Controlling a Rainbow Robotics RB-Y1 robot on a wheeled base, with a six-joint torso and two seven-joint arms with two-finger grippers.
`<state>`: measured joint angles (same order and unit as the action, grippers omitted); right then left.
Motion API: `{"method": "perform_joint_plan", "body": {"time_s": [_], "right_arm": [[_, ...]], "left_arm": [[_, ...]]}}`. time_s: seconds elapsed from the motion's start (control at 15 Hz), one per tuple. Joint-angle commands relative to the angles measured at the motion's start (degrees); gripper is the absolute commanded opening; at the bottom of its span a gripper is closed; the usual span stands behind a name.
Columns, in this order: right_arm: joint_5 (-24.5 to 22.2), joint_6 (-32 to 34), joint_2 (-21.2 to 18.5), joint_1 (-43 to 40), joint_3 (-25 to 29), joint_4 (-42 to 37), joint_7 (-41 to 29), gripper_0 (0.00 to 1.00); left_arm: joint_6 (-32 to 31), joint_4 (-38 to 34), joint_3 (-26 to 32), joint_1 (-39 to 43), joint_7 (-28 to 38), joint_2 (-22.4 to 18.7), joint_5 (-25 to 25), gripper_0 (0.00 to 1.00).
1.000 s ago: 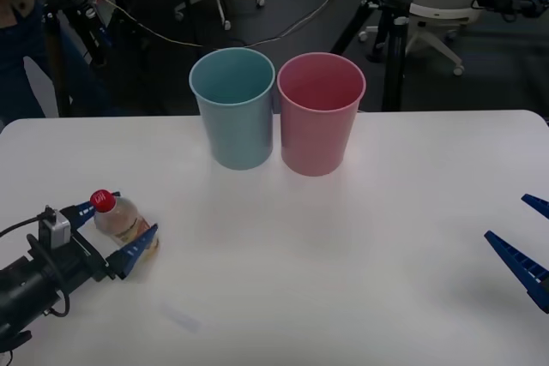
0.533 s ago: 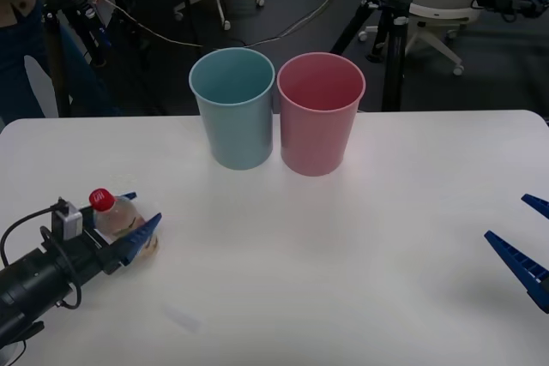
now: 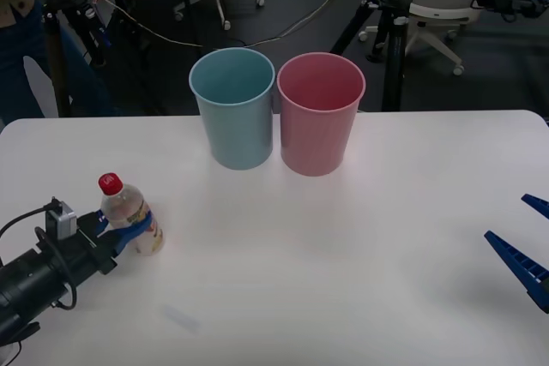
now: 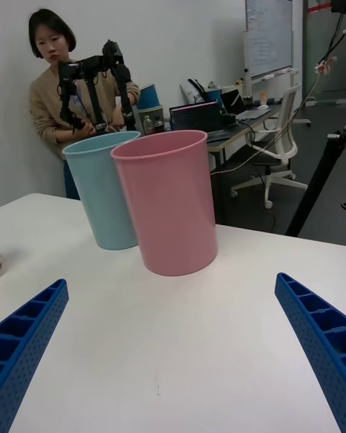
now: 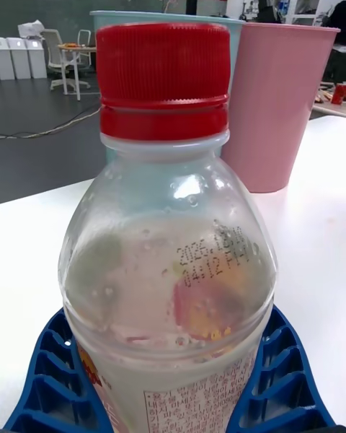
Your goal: Grasp the object on the table and drop it into the matching bin: aluminum can to the light blue bin, PET bottle to the pink bin.
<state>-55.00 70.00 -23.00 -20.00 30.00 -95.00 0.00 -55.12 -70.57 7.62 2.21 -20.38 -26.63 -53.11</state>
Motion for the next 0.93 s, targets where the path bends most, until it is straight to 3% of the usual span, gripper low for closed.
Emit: {"method": "perform_joint_plan", "body": {"time_s": [0.07, 0.47, 0.93], "right_arm": [[0.00, 0.00, 0.00, 0.00, 0.00, 0.00, 0.00, 1.00], [0.00, 0.00, 0.00, 0.00, 0.00, 0.00, 0.00, 1.00], [0.00, 0.00, 0.00, 0.00, 0.00, 0.00, 0.00, 1.00]], "left_arm": [[-0.43, -0.01, 0.12, 0.07, -0.01, 0.00, 0.02, 0.07], [-1.92, -1.06, 0.82, 1.39, 0.52, -0.18, 0.02, 0.06], [-1.57, -11.52, 1.08, 8.86, 3.60, -1.14, 0.11, 0.06]]}}
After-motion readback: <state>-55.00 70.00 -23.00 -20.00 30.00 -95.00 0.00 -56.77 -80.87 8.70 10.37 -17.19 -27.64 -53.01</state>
